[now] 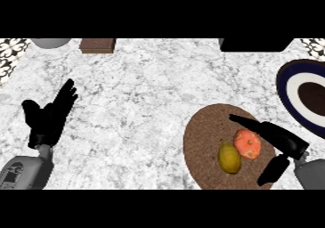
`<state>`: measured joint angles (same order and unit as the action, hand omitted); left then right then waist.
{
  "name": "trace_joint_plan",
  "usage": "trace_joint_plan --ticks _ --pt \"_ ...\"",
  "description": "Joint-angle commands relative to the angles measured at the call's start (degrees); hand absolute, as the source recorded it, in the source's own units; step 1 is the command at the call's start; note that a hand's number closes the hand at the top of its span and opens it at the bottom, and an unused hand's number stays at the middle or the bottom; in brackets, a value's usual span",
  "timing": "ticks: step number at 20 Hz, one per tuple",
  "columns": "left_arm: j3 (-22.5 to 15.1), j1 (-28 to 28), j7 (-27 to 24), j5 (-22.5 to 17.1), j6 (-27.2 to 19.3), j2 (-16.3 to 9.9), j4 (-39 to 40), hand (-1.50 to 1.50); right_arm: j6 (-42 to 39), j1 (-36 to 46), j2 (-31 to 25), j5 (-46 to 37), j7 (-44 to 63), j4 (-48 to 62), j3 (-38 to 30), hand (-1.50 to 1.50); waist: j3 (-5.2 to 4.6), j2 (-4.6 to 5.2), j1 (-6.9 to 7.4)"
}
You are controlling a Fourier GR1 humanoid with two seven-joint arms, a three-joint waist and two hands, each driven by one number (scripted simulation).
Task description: Pick the lemon from the placemat and place it in the plate
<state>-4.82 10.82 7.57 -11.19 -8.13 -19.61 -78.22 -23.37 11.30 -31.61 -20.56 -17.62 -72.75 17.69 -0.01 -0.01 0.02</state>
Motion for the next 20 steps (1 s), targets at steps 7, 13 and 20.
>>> trace_joint_plan --ticks 7,13,20 --pt "2.6 -0.1 1.2 3.8 2.3 2.6 -0.6 0.0 -4.7 5.6 7.1 -8.0 4.9 3.7 -2.5 -1.5 0.02 0.03 0.2" --pt "5.7 -0.2 -0.7 4.9 5.3 3.7 1.4 0.0 -3.7 1.6 11.4 -13.8 6.6 0.4 -1.9 -1.5 0.01 0.02 -0.01" --pt "6.0 0.5 0.1 6.2 5.2 5.3 1.2 0.0 -5.5 4.1 10.7 -19.0 3.0 5.2 -0.9 -1.5 0.01 0.03 0.0"
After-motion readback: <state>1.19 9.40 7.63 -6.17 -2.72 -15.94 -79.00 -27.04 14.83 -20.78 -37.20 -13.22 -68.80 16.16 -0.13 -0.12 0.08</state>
